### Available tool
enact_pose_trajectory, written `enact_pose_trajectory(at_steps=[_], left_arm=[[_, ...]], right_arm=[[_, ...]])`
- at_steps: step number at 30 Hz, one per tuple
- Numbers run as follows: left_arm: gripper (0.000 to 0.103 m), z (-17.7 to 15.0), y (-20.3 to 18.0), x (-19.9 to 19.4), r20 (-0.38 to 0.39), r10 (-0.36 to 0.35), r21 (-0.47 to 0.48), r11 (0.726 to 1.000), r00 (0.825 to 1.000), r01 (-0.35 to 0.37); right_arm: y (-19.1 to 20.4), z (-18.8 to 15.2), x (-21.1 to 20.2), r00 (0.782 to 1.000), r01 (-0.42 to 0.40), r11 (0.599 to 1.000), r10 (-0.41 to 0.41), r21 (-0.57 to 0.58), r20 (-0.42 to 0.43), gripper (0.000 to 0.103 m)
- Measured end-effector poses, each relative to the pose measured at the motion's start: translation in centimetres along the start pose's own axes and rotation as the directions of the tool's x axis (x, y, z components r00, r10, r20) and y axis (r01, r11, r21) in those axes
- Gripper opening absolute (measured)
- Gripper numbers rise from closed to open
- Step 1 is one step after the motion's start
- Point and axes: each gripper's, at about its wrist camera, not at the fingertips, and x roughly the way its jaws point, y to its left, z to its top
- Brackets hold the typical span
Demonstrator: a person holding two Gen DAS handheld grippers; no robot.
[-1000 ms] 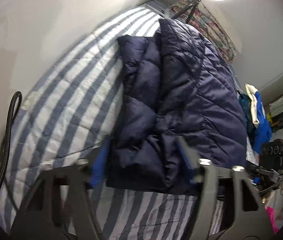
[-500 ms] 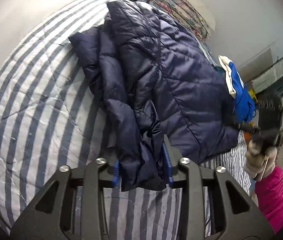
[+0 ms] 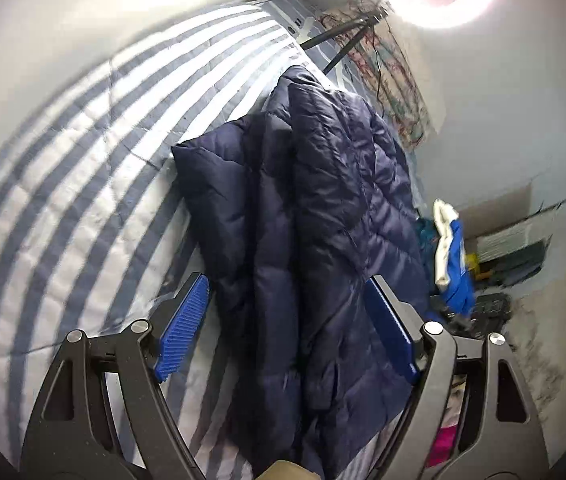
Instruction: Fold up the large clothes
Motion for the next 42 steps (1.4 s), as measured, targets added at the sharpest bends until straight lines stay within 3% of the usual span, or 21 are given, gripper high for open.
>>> enact_pose_trajectory(at_steps=[3, 6, 9, 13, 17, 20, 22, 24, 26, 27, 29, 32, 33, 35, 36, 38, 42], left_arm=[[0.084, 0.2, 0.0, 0.7, 0.007, -0.046, -0.006, 0.999, 0.999, 0.046], [0.093, 0.4, -1.1, 1.9, -0.018, 0.016, 0.091, 0.996, 1.000, -0.015], [0.093, 0.7, -1.2, 3.8, -0.078, 0.090, 0.138, 0.987, 0.993, -0.079], [0.092, 1.4, -0.5, 4.3, -0.085, 0.062, 0.102, 0.993, 0.994, -0.053], [0.074, 1.7, -0.3, 4.4, -0.068, 0.069, 0.107, 0.992, 0.995, -0.062], [0.059, 1.7, -0.2, 4.3, -0.064, 0.056, 0.101, 0.994, 0.996, -0.049], [0.056, 1.7, -0.3, 4.2, -0.063, 0.039, 0.096, 0.995, 0.997, -0.033], [0.057, 1.5, -0.5, 3.7, -0.046, 0.044, 0.101, 0.994, 0.998, -0.039], [0.077, 1.4, -0.5, 3.3, -0.036, 0.081, 0.104, 0.992, 0.996, -0.077], [0.081, 1.6, -0.2, 3.3, -0.039, 0.093, 0.090, 0.992, 0.995, -0.089], [0.081, 2.3, 0.7, 3.6, -0.035, 0.063, 0.036, 0.997, 0.997, -0.062], [0.080, 2.8, 0.9, 4.3, -0.031, 0.041, 0.026, 0.999, 0.999, -0.040], [0.077, 2.9, 0.8, 4.6, -0.026, 0.047, 0.035, 0.998, 0.999, -0.046], [0.044, 2.9, 0.6, 5.1, -0.038, 0.037, 0.036, 0.999, 0.999, -0.035], [0.039, 2.8, 0.3, 5.1, -0.040, 0.026, 0.039, 0.999, 0.999, -0.025], [0.028, 2.5, -1.0, 4.7, -0.021, 0.072, 0.101, 0.992, 0.997, -0.070], [0.021, 1.6, -3.9, 3.4, 0.032, 0.149, 0.216, 0.965, 0.988, -0.152]], right_arm=[[1.9, -0.1, 2.8, 0.999, 0.020, 0.999, -0.021, -0.043, -0.035, 0.071], [5.2, -1.3, 5.6, 0.984, 0.154, 0.966, -0.168, -0.205, -0.051, 0.076], [7.1, -1.7, 6.1, 0.971, 0.206, 0.931, -0.232, -0.302, -0.053, 0.076], [5.9, -1.0, 3.9, 0.985, 0.142, 0.955, -0.161, -0.259, -0.054, 0.075], [2.0, 0.1, 1.9, 1.000, 0.014, 0.997, -0.015, -0.082, -0.020, 0.079], [-0.3, 0.5, 2.6, 0.999, -0.024, 1.000, 0.024, 0.015, -0.021, 0.080], [-1.2, 0.4, 3.5, 0.998, -0.055, 0.996, 0.057, 0.065, -0.034, 0.080], [-1.5, 0.3, 4.5, 0.994, -0.096, 0.990, 0.099, 0.106, -0.033, 0.080], [-1.2, 0.3, 5.4, 0.993, -0.105, 0.988, 0.110, 0.110, -0.040, 0.079], [-0.8, 0.4, 5.8, 0.994, -0.099, 0.991, 0.103, 0.088, -0.047, 0.073], [-0.3, 0.5, 6.5, 0.992, -0.099, 0.993, 0.104, 0.060, -0.077, 0.063], [0.0, 0.6, 7.0, 0.989, -0.111, 0.992, 0.116, 0.055, -0.095, 0.063], [-0.1, 0.5, 7.0, 0.988, -0.118, 0.991, 0.124, 0.061, -0.097, 0.063], [-0.1, 0.5, 7.0, 0.987, -0.128, 0.989, 0.135, 0.074, -0.090, 0.057], [0.1, 0.5, 7.1, 0.986, -0.131, 0.989, 0.137, 0.071, -0.091, 0.051], [0.4, 0.0, 6.5, 0.989, -0.111, 0.993, 0.115, 0.050, -0.089, 0.040], [3.7, 0.3, 5.8, 0.997, -0.032, 0.998, 0.028, -0.062, -0.072, 0.024]])
